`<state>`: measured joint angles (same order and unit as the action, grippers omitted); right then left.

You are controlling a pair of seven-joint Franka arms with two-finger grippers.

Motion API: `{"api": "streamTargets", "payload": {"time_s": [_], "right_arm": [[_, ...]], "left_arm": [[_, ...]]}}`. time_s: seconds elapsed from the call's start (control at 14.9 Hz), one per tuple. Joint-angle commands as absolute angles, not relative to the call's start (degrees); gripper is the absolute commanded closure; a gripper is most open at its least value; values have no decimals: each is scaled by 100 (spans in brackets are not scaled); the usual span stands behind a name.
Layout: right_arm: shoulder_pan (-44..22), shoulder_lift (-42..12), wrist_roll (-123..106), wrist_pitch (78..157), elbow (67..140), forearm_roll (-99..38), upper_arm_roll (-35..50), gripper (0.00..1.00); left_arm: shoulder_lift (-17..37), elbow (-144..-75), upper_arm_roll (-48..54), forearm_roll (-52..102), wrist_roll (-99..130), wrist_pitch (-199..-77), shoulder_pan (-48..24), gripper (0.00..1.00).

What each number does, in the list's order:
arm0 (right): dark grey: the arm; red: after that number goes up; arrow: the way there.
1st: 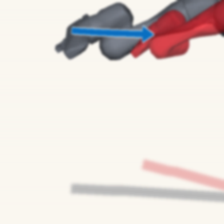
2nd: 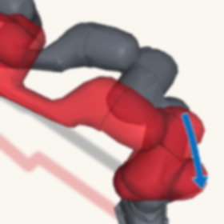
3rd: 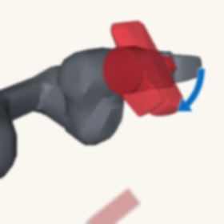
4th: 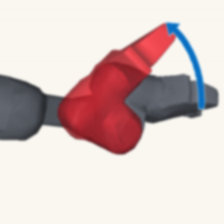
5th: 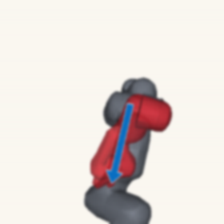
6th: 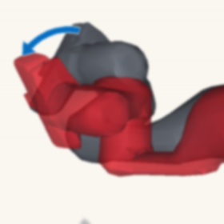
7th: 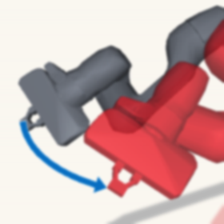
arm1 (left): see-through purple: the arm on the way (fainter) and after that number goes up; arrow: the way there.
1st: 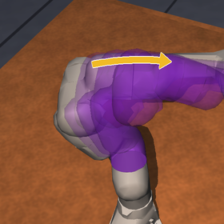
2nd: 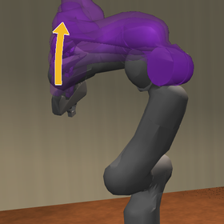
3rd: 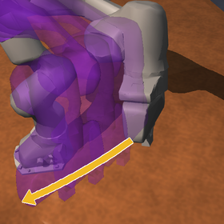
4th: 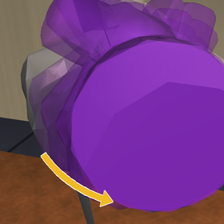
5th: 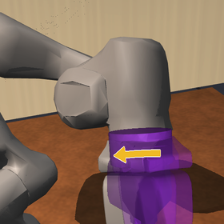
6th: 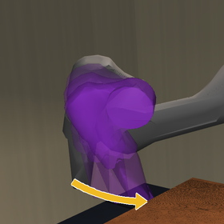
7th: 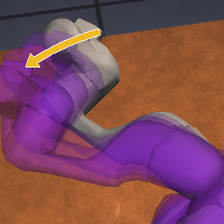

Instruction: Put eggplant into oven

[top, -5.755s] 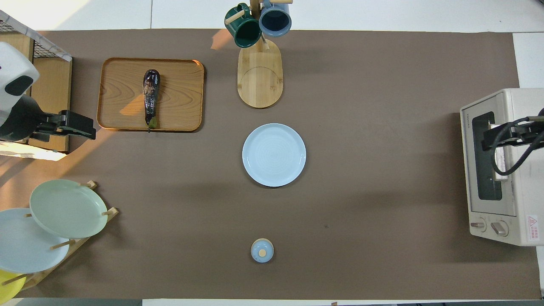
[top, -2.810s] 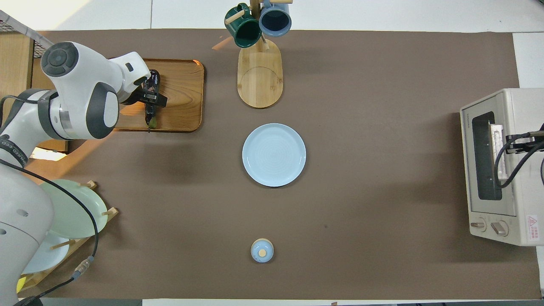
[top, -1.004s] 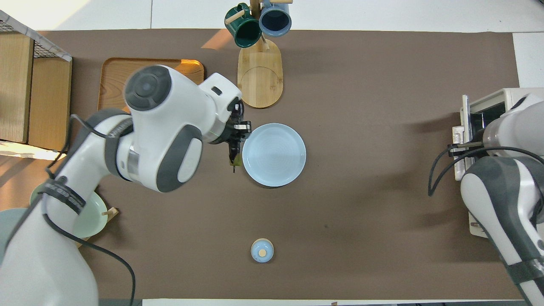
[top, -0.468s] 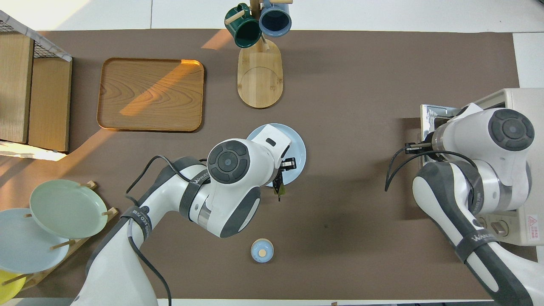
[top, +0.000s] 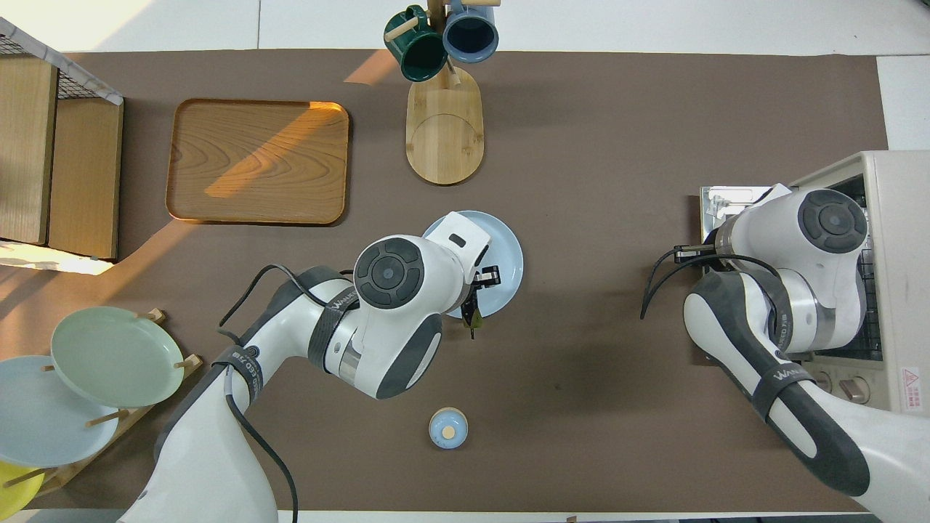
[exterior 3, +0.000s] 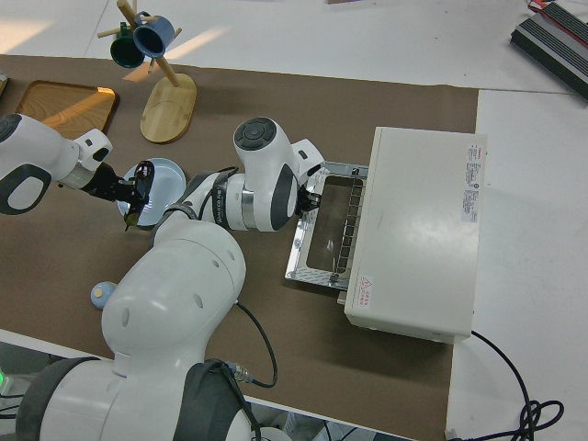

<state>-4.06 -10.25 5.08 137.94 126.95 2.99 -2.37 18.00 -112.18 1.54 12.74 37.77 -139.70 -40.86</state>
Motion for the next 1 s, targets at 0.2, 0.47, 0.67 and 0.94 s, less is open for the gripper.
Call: {"api": "streamTargets", "payload": {"time_s": [0.2, 0.47, 0.67, 0.94], "right_arm": [[-764, -967, 589, 13317, 12279, -491, -334, 100], [-887, -967, 571, 13254, 12234, -598, -334, 42], [-1080, -905, 536, 13218, 12217, -589, -334, 32], [-1808, -1028, 806, 13140, 11568, -606, -193, 9]], "left_arm": [[1679, -11329, 106, 1371, 3665, -14019, -4043, 0], [1284, -10961, 62, 1319, 3008, -12915, -3490, 0], [1117, -10566, -79, 1073, 2305, -12219, -2920, 0], [1116, -10161, -97, 898, 1679, -11725, -2313, 0]]}}
